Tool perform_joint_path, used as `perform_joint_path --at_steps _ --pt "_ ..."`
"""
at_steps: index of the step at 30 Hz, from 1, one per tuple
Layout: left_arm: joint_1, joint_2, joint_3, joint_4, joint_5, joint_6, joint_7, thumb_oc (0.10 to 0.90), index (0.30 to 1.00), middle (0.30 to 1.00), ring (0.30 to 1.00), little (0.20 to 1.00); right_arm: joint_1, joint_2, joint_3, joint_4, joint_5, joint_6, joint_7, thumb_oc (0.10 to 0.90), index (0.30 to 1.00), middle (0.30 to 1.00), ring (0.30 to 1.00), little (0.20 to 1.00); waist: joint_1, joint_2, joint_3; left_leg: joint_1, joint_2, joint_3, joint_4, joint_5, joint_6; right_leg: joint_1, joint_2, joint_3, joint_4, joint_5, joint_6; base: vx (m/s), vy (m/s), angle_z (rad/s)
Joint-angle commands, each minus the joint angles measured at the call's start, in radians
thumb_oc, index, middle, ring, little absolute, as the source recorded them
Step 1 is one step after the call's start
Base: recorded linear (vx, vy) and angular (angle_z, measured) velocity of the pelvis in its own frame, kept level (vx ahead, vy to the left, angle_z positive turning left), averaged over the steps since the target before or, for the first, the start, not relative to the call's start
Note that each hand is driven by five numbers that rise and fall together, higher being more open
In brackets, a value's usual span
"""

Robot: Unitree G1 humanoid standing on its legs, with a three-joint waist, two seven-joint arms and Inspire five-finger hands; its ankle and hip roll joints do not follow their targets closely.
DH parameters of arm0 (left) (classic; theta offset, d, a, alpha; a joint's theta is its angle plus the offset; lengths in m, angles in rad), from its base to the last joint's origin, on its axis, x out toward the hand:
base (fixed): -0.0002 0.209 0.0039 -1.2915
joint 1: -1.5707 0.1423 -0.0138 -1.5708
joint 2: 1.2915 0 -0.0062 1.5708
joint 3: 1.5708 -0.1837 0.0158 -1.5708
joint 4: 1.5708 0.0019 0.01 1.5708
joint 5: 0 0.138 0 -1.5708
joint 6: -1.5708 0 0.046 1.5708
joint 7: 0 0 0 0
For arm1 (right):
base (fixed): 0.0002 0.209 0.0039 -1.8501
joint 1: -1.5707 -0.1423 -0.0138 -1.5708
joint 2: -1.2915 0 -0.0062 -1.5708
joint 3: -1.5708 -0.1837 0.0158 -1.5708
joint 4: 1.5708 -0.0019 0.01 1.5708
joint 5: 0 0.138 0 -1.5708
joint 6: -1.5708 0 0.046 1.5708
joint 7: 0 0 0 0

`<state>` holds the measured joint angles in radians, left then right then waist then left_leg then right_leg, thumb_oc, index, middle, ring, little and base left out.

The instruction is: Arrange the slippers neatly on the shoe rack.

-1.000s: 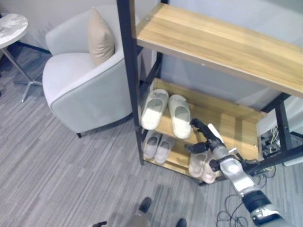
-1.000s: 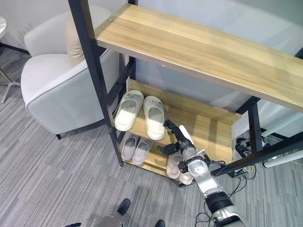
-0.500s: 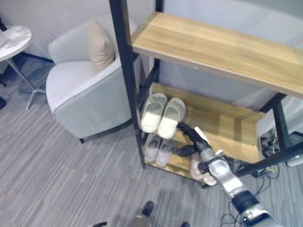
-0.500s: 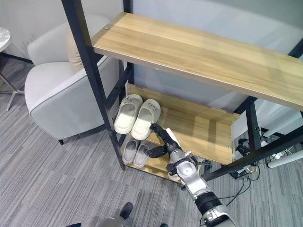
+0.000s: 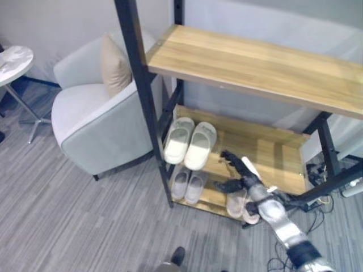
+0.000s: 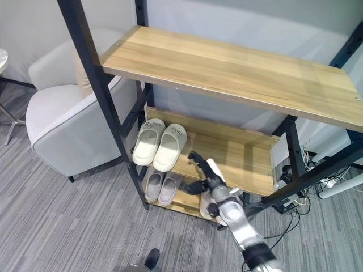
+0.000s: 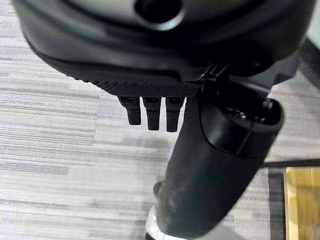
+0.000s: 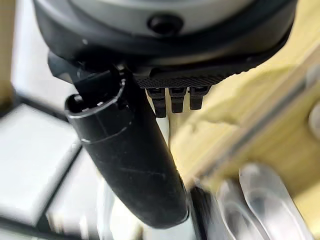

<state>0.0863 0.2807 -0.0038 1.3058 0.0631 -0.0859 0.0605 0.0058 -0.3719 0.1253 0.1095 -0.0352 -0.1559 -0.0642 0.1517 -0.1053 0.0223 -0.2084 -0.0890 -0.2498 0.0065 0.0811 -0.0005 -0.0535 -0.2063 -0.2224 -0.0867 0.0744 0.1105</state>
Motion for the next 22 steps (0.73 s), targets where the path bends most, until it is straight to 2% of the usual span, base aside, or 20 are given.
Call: perform_joint_path --at_steps 1,5,6,9,10,14,18,19,22 --pt "-0.03 -0.005 0.008 0.104 0.035 -0.004 0.028 0.8 0.9 0.9 0.9 0.9 0.033 -0.01 -0.126 -0.096 0.115 -0.143 -0.043 0.8 0.9 0.9 0.9 0.9 -0.049 0.029 -0.041 0.122 0.036 -0.02 -0.051 -0.133 0.01 0.02 -0.03 0.026 0.047 -0.034 0.057 0.0 -0.013 -0.25" --pt "-0.028 -0.026 0.038 0.107 -0.016 -0.008 -0.003 0.8 0.9 0.9 0.9 0.9 0.223 0.031 -0.153 -0.152 0.208 -0.137 0.054 0.8 0.9 0.9 0.9 0.9 -0.111 0.054 -0.051 0.167 0.046 0.022 -0.058 -0.141 0.011 0.022 -0.024 0.066 0.064 -0.037 0.055 -0.02 -0.012 -0.47" --pt "-0.026 -0.03 0.033 0.092 -0.022 -0.016 -0.022 0.8 0.9 0.9 0.9 0.9 0.273 0.009 -0.15 -0.143 0.185 -0.128 0.084 0.8 0.9 0.9 0.9 0.9 -0.133 0.066 -0.055 0.185 0.047 0.039 -0.064 -0.141 0.012 0.022 -0.023 0.083 0.071 -0.039 0.052 -0.04 -0.006 -0.44" --pt "-0.025 -0.034 0.03 0.073 -0.036 -0.027 -0.047 0.8 0.9 0.9 0.9 0.9 0.318 -0.034 -0.137 -0.15 0.119 -0.123 0.11 0.8 0.9 0.9 0.9 0.9 -0.152 0.079 -0.058 0.205 0.047 0.058 -0.073 -0.142 0.014 0.023 -0.023 0.101 0.079 -0.041 0.051 -0.03 -0.004 -0.44" --pt "-0.034 -0.043 0.013 0.052 -0.05 -0.038 -0.062 0.8 0.9 0.9 0.9 0.9 0.331 -0.066 -0.132 -0.082 0.049 -0.119 0.109 0.8 0.9 0.9 0.9 0.9 -0.171 0.092 -0.055 0.212 0.04 0.072 -0.08 -0.139 0.017 0.019 -0.027 0.116 0.085 -0.04 0.052 -0.06 0.021 -0.36" --pt "-0.062 -0.057 -0.015 0.018 -0.096 -0.048 -0.074 0.8 0.9 0.9 0.9 0.9 0.312 -0.077 -0.146 0.192 -0.032 -0.082 0.046 0.8 0.9 0.9 0.9 0.9 -0.208 0.122 -0.049 0.214 0.028 0.111 -0.093 -0.137 0.025 -0.011 -0.032 0.16 0.088 -0.031 0.057 -0.07 0.024 -0.26" --pt "-0.068 -0.056 -0.042 0.013 -0.123 -0.044 -0.081 0.8 0.9 0.9 0.9 0.9 0.228 -0.068 -0.223 0.543 0.024 -0.043 -0.05 0.8 0.9 0.9 0.9 0.9 -0.219 0.14 -0.048 0.217 0.027 0.135 -0.094 -0.14 0.03 -0.025 -0.026 0.193 0.077 -0.017 0.057 -0.02 -0.032 -0.35" --pt "-0.065 -0.103 -0.08 0.032 -0.094 -0.041 -0.052 0.8 0.9 0.9 0.9 0.9 0.173 -0.036 -0.236 0.688 0.086 -0.03 -0.085 0.8 0.9 0.9 0.9 0.9 -0.212 0.133 -0.049 0.217 0.028 0.132 -0.094 -0.139 0.03 -0.023 -0.023 0.195 0.071 -0.017 0.052 -0.01 -0.116 -0.29" --pt "-0.085 -0.107 -0.088 0.105 -0.047 -0.016 -0.036 0.8 0.9 0.9 0.9 0.9 0.168 0.008 -0.218 0.856 0.141 -0.009 -0.091 0.8 0.9 0.9 0.9 0.9 -0.197 0.109 -0.052 0.221 0.034 0.13 -0.094 -0.137 0.024 -0.005 -0.012 0.189 0.048 -0.017 0.05 0.0 -0.174 -0.06"
